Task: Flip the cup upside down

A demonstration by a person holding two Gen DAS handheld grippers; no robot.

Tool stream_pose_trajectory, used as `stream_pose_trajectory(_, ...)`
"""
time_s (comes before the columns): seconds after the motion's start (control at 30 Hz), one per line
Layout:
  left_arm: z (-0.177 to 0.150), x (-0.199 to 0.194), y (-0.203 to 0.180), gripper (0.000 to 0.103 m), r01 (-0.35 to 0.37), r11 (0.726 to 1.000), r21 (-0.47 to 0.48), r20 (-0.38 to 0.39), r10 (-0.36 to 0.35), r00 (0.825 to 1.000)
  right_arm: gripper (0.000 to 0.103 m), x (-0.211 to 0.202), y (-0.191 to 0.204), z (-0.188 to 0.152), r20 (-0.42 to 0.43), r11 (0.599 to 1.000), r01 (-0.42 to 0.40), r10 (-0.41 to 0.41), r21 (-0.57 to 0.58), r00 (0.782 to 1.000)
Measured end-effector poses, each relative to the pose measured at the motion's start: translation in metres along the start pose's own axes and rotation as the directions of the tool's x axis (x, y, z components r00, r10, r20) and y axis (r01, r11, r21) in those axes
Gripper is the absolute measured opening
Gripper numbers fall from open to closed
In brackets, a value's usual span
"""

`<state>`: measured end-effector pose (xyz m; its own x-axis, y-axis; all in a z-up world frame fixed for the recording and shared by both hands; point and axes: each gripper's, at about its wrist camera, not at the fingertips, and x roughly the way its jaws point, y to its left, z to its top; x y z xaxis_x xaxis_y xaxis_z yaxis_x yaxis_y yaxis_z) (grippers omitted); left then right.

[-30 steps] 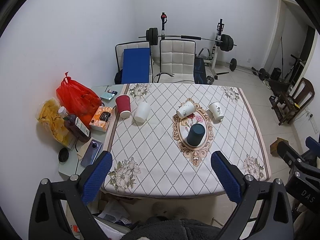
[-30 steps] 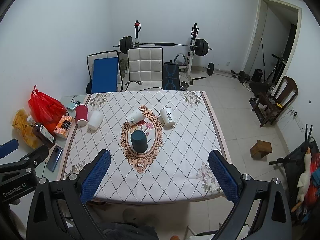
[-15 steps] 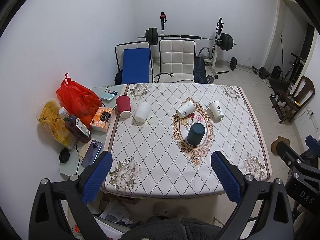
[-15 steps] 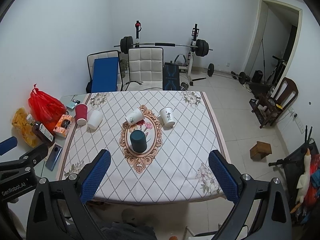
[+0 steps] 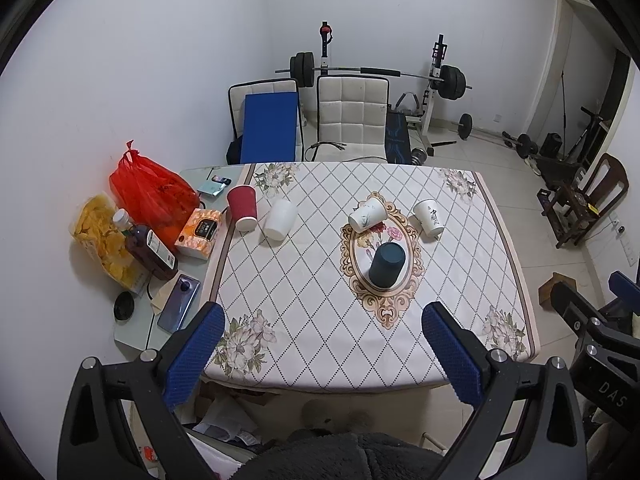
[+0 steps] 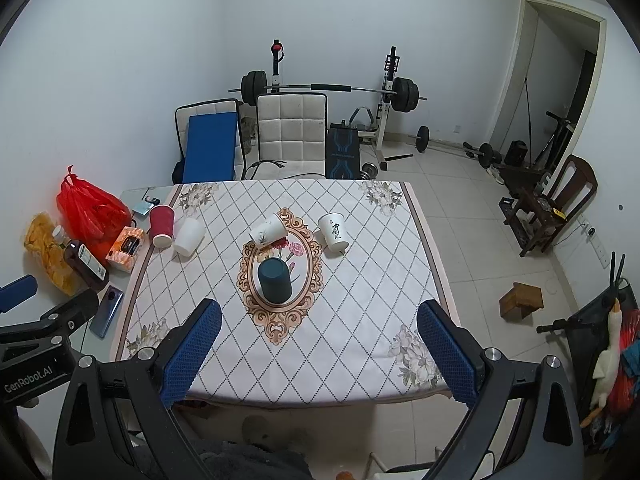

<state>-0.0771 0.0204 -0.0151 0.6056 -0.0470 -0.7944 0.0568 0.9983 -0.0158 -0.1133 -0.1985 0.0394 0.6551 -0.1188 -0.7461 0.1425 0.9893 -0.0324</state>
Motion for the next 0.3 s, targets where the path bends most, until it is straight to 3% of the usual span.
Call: stream_pose_trajectory(0.3,-0.0082,0.0018,-0.0049,0.101,0.008,1.000,-0.002,-0.008,-0.008,1.000,0.100,0.0040,-0.0045,-0.0061,-0.008,1.000,-0.006,0.006,0.001,1.000)
